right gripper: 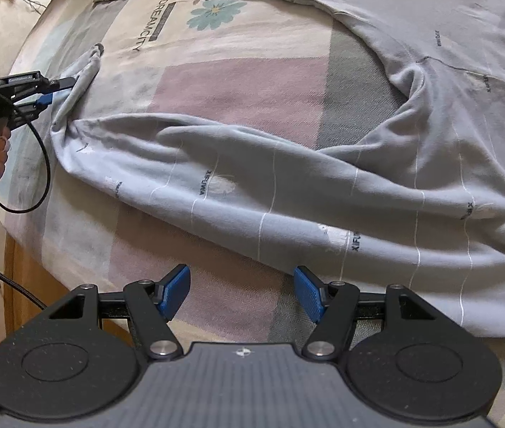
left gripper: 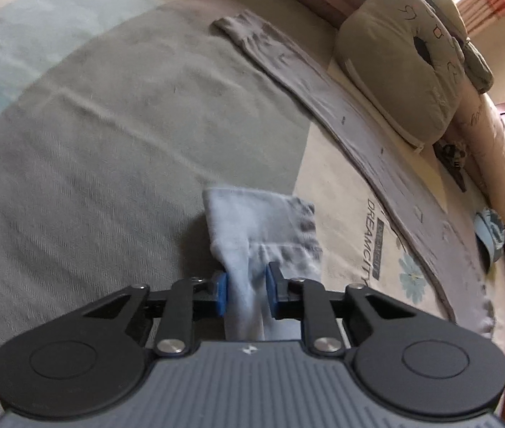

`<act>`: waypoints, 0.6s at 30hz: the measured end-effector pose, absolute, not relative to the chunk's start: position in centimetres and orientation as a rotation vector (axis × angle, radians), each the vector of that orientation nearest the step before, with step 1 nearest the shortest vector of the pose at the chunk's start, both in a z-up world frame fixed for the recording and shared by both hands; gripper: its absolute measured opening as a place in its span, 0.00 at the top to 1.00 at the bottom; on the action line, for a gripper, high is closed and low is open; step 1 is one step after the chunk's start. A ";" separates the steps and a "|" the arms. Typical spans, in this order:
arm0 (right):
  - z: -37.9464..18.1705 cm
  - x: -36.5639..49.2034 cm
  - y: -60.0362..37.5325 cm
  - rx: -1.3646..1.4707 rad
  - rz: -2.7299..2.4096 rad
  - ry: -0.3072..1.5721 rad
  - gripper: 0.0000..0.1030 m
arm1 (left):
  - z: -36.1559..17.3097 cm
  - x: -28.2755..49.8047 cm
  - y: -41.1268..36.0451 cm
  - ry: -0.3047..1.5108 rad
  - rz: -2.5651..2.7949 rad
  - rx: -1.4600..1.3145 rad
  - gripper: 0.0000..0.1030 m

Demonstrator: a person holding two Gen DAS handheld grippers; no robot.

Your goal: Fold clothes

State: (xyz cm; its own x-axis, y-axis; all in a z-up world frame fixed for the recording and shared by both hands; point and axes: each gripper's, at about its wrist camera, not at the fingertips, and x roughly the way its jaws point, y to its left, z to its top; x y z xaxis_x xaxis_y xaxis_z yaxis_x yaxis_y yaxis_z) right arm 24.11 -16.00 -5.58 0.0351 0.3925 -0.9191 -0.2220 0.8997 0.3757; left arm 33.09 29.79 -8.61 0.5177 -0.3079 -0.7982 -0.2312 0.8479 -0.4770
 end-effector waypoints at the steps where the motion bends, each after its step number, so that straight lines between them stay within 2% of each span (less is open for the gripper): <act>1: -5.6 24.0 -16.1 0.146 0.468 1.464 0.33 | -8.8 32.8 29.8 1.040 -0.044 -0.588 0.91; 2: -5.6 23.9 -16.3 0.151 0.461 1.466 0.33 | -8.9 32.6 29.9 1.037 -0.033 -0.587 0.97; 3: -5.7 23.8 -16.5 0.163 0.454 1.469 0.33 | -8.9 32.5 30.0 1.038 -0.021 -0.591 0.98; 11: -6.5 22.4 -21.5 0.433 0.285 1.491 0.33 | -5.2 29.9 30.6 0.999 0.093 -0.533 0.99; 18: -7.6 19.7 -29.3 0.765 0.016 1.426 0.33 | -4.9 27.5 31.7 1.055 0.190 -0.546 0.99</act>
State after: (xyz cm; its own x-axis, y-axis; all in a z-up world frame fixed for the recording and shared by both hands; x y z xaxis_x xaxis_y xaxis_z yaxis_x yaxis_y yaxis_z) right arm 19.72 -29.27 -7.56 0.1867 0.4464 -0.8751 0.4266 0.7656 0.4816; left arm 27.54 31.68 -4.87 0.4913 -0.1076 -0.8643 -0.4021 0.8522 -0.3347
